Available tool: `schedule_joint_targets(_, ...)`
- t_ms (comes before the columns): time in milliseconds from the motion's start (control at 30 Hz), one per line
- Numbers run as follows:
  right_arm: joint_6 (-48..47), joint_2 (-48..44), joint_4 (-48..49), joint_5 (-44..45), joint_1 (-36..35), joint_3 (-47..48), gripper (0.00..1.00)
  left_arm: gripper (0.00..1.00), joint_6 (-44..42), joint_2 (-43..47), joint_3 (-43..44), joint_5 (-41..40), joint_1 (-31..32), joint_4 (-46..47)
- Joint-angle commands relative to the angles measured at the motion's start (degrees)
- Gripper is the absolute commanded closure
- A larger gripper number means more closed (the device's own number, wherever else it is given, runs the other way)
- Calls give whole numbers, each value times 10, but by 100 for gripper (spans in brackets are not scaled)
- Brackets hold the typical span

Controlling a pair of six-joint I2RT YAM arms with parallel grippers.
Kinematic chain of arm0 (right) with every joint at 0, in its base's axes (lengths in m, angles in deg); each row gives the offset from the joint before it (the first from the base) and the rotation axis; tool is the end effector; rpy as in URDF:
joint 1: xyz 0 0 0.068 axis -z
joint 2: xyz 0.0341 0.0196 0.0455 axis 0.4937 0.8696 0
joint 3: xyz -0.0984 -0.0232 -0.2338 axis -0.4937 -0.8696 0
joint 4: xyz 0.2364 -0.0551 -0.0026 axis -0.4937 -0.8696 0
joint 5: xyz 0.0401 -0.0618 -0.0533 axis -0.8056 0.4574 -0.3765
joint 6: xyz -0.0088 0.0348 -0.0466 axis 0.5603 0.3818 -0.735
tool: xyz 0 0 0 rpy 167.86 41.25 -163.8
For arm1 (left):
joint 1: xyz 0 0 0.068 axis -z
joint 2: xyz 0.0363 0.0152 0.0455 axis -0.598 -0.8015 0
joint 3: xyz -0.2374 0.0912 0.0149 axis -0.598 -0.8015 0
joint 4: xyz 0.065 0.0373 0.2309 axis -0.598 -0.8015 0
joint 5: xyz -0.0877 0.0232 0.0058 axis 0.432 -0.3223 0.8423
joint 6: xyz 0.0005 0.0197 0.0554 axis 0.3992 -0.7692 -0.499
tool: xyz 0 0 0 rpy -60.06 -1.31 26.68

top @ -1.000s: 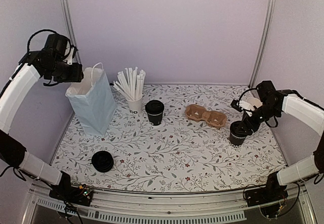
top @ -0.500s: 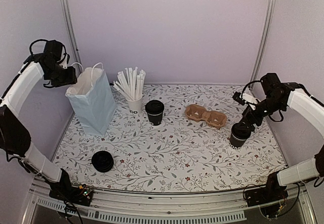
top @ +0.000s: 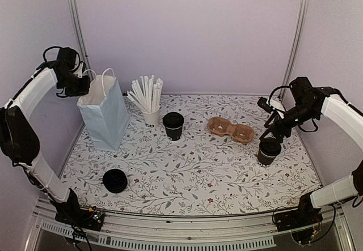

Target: Pack the takeout coffee

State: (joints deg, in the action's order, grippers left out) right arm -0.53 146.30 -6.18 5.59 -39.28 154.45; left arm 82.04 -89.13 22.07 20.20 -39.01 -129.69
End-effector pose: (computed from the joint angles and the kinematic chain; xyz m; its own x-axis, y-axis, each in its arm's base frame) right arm 0.2206 0.0605 0.2790 -0.4109 -0.6609 -0.6279 -0.8760 0.4771 0.0711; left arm 0.3310 0.0146 0.3326 -0.7445 -0.1540 -0.6496 -0.1562 0.9862 -0.0547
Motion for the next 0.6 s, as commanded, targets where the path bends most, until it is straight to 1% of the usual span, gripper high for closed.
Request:
schedule_joint_targets(0,5,20,4,-26,-12,30,16,100,1,49,5,-8,2,10)
schedule_joint_targets(67,7,29,6,-32,-17,43,17,100,4,96,6,-16,7,13)
schedule_joint_targets(233,13,66,20,-24,-23,79,20,100,-2,214,7,66,21,52)
schedule_joint_targets(333,16,96,27,-20,-27,98,21,100,-8,261,15,165,21,72)
schedule_joint_targets(400,20,111,34,-19,-31,107,22,100,-10,277,25,238,21,77)
schedule_joint_targets(500,25,128,43,-20,-37,117,22,100,-11,286,41,350,50,78)
schedule_joint_targets(567,29,140,47,-16,-38,123,23,100,-25,287,41,394,83,78)
